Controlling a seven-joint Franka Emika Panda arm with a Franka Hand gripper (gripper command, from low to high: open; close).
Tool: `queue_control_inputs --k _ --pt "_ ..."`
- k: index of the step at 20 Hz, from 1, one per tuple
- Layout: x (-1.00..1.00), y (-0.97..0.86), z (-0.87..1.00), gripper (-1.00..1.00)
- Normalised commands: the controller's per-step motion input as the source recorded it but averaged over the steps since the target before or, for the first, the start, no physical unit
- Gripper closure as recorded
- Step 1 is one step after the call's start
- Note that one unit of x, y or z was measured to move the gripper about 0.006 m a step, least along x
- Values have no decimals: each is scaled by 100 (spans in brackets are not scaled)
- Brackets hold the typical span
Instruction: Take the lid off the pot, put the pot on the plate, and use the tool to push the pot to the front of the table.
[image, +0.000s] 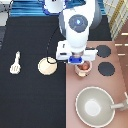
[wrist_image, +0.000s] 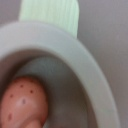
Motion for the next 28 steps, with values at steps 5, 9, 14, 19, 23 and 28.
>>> queue_control_inputs --k 5,9,14,19,23,28 --pt "9 2 -33 100" --pt "4 4 -11 100" --pt "2 7 -8 100" --pt "6 9 -14 100" --pt "7 13 -14 100" --pt "17 16 10 100"
